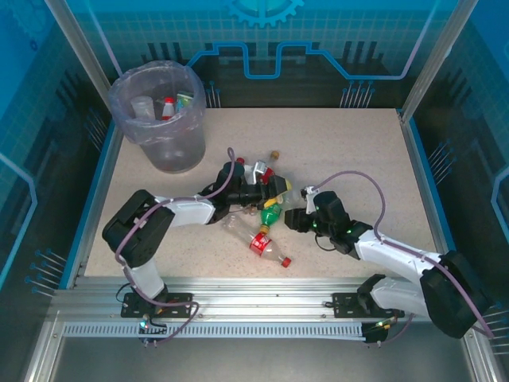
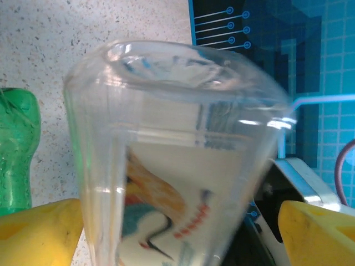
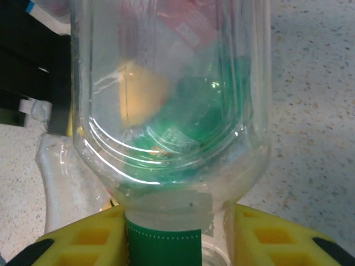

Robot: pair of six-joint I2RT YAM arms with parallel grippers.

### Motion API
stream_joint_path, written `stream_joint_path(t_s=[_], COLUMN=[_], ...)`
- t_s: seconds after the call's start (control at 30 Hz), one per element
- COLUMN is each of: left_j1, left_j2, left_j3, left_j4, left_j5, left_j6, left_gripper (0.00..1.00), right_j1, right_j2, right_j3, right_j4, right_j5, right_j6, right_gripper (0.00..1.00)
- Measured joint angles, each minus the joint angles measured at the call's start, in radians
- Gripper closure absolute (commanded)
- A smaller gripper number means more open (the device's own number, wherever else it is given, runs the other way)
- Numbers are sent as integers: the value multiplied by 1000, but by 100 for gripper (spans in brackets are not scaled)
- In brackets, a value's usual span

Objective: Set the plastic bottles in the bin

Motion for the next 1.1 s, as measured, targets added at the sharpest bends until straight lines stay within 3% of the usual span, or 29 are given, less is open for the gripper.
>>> stream_joint_path(t_s=[0.2,0.43,0.67,0.97,1.1], left_j1=[-3,-3,-3,-5,-5], left_j2=[32,32,29,28,28], left_j3=[1,2,14,14,14], left_j4=[45,34,8,13,13], left_j5=[-2,-52,-93,-105,-106], left_j6=[-34,-24,0,8,21], left_gripper=[26,19,23,37,40], right_j1=[14,21,26,28,28], right_j2=[9,11,11,12,12], right_j3=[0,0,0,-1,-1], right_j4=[23,23,22,15,13], right_j5=[0,0,0,0,0], right_j6=[0,0,0,0,0], right_gripper=[68,68,68,68,58])
